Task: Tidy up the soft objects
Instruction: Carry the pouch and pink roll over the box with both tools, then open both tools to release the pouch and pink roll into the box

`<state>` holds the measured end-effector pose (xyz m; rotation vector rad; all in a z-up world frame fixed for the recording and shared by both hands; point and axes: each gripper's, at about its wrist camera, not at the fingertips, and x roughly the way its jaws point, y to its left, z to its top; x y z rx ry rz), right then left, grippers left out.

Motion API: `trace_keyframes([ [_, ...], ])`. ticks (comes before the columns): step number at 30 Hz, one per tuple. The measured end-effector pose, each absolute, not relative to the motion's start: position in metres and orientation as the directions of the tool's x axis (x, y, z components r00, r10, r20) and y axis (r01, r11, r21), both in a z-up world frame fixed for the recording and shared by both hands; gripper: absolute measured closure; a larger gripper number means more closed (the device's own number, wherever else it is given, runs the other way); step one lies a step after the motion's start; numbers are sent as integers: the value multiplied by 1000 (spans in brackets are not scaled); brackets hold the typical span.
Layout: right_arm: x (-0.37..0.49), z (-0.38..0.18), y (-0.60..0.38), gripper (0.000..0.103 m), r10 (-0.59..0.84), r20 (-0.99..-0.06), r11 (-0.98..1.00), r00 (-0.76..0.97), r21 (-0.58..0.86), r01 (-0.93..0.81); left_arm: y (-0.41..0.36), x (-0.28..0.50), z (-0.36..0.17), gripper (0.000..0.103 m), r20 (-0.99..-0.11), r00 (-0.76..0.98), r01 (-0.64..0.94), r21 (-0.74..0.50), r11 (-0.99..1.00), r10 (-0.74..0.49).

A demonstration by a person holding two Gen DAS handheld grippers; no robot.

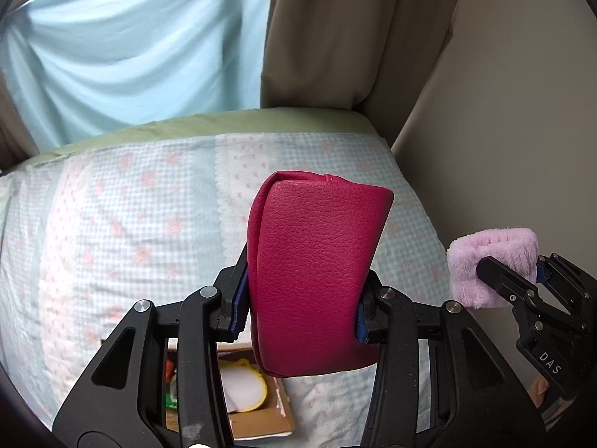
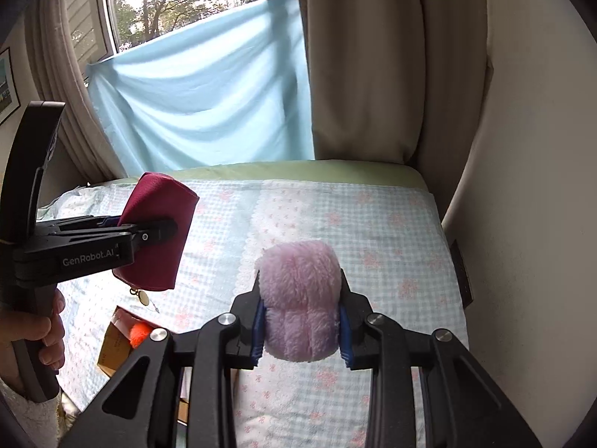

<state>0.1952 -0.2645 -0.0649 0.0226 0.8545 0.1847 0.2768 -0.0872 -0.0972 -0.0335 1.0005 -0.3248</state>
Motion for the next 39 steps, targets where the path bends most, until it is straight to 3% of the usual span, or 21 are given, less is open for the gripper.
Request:
trace_keyframes([
  [9, 147, -76, -157, 74, 267, -777, 957, 570, 146, -249, 38, 197, -108, 64, -836, 495, 128, -198, 972, -236],
  [18, 130, -138, -74, 74, 283, -849, 955, 447, 206, -213, 138, 151, -162, 64, -879, 403, 119, -225, 967, -254],
  [31, 131, -230, -37, 74, 202, -933, 975, 298, 221, 32, 172, 147, -282, 64, -963, 153, 343, -159, 926, -222],
  [39, 142, -266, -45, 74, 208, -958, 952, 198, 245, 183, 150, 145, -324, 64, -984, 40, 534, -127, 836, -175],
])
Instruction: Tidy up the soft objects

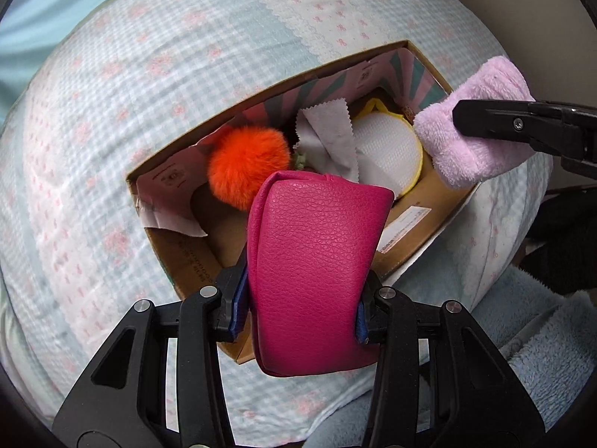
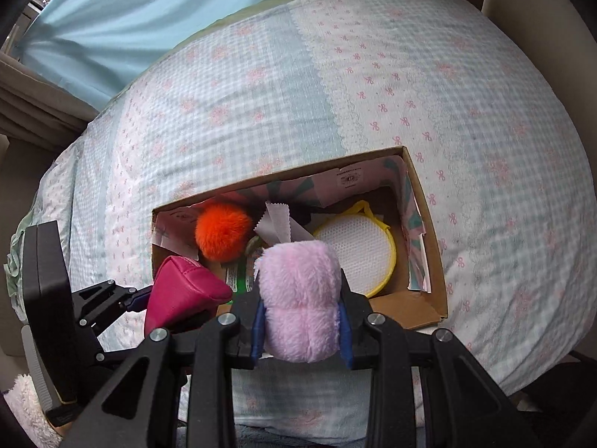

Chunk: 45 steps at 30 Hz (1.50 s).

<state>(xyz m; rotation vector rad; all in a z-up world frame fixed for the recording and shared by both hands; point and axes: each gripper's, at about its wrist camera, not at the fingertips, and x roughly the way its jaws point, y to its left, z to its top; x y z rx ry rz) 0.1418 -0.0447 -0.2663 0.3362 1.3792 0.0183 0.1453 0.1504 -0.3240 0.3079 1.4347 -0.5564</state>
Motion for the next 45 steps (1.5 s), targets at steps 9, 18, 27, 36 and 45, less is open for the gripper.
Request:
trace_keyframes([
  [9, 153, -278, -53, 50, 237, -957, 913, 164, 278, 298, 131, 150, -330, 41, -986, 24, 629, -113, 769, -164],
  [18, 147, -277, -65, 15, 188, -969, 906, 159, 233, 353, 129, 143, -325, 0, -985, 27, 623, -118, 774, -171],
  [27, 139, -262, -63, 15, 184, -961, 936, 204, 235, 262, 132, 137, -313, 0, -985, 57, 565, -101, 819, -160],
  [36, 128, -222, -75, 15, 216, -935, 951, 282, 267, 157, 122, 121, -279, 0, -977, 135, 488, -81, 869, -167],
  [45, 105, -113, -122, 15, 128, -865, 985, 485, 168, 41, 102, 114, -181, 0, -923, 320, 348, -94, 933, -212],
])
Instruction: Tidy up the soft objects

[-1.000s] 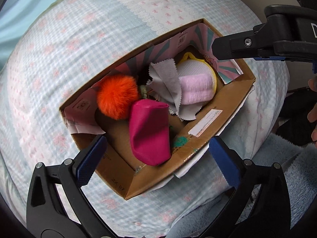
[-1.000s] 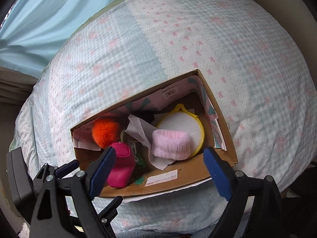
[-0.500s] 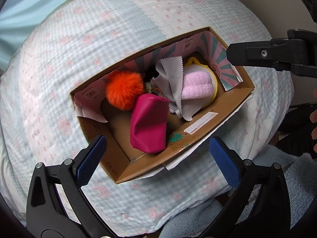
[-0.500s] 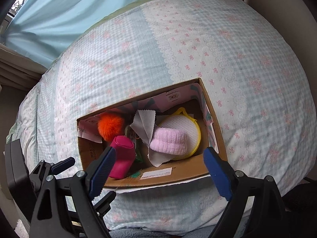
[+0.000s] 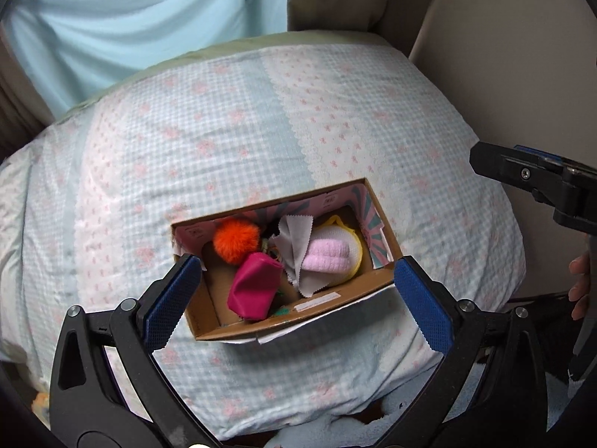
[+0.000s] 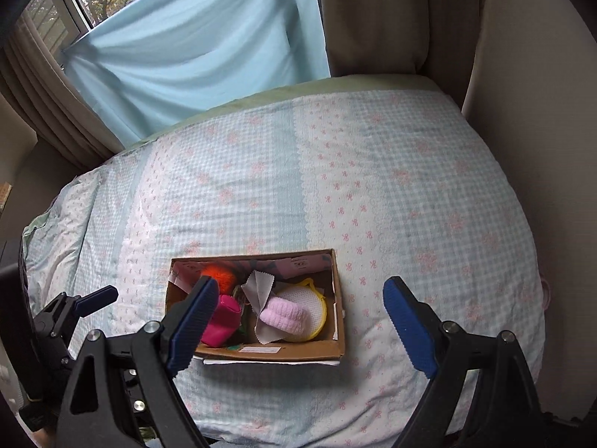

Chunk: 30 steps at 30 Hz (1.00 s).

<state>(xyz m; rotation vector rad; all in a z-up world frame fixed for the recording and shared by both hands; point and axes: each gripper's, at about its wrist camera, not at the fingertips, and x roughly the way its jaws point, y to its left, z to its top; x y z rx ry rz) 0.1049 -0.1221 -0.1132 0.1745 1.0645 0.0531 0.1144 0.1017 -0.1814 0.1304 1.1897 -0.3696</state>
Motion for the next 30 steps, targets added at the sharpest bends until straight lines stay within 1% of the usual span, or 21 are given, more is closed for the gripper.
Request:
trace_keyframes([
  [4, 88, -61, -141, 15, 78, -809, 995, 583, 99, 4, 90, 108, -117, 0, -862, 458, 283, -88, 955, -216],
  [8, 71, -16, -158, 15, 36, -744, 999, 667, 44, -5, 80, 94, -51, 0, -765, 608, 222, -93, 971, -212],
  [10, 64, 0, -165, 15, 27, -718, 999, 696, 33, -4, 78, 84, -23, 0, -709, 675, 191, -99, 977, -203],
  [13, 52, 16, -175, 15, 20, -687, 1000, 727, 25, -3, 72, 69, 5, 0, -646, 745, 153, -79, 985, -167],
  [16, 42, 25, -180, 15, 16, -663, 1000, 749, 19, -4, 65, 55, 20, 0, -603, 785, 131, -61, 990, -141],
  [19, 35, 28, -185, 15, 12, -649, 1000, 761, 24, 5, 60, 44, 26, 0, -586, 799, 117, -68, 991, -135],
  [30, 30, 29, -198, 15, -6, -634, 999, 773, 23, 26, 52, 32, 22, 0, -581, 805, 93, -69, 993, -116],
])
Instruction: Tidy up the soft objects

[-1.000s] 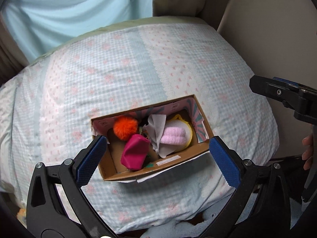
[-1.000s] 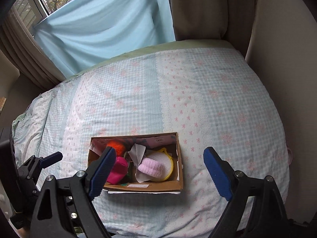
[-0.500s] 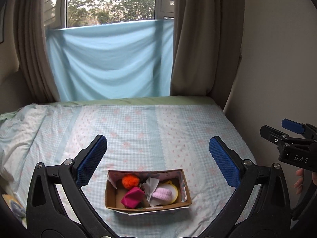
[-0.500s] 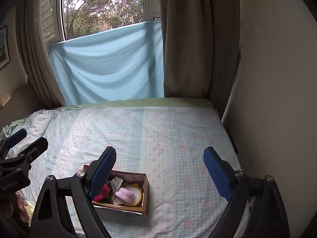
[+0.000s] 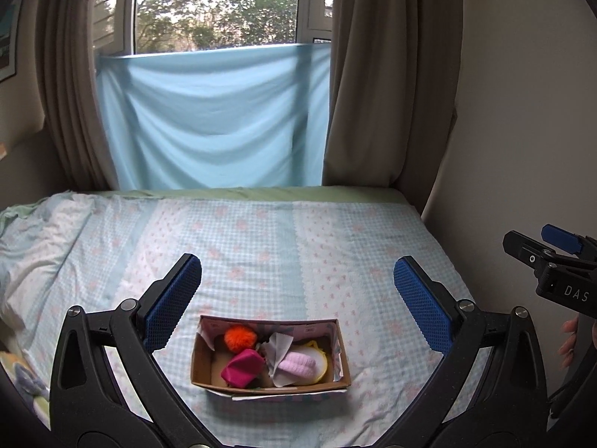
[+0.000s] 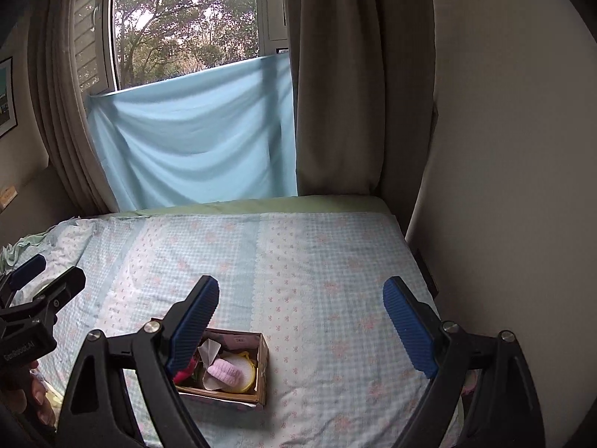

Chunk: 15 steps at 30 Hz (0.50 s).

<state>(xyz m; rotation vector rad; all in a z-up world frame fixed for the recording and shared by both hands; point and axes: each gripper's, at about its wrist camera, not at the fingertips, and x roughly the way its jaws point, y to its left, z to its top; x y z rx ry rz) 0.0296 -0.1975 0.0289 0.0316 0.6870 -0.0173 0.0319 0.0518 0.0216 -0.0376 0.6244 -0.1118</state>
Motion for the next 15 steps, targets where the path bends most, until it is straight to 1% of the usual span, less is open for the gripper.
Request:
trace_keyframes([
  [15, 26, 31, -197, 15, -11, -631, 999, 776, 21, 32, 49, 29, 25, 0, -580, 807, 100, -54, 993, -113],
])
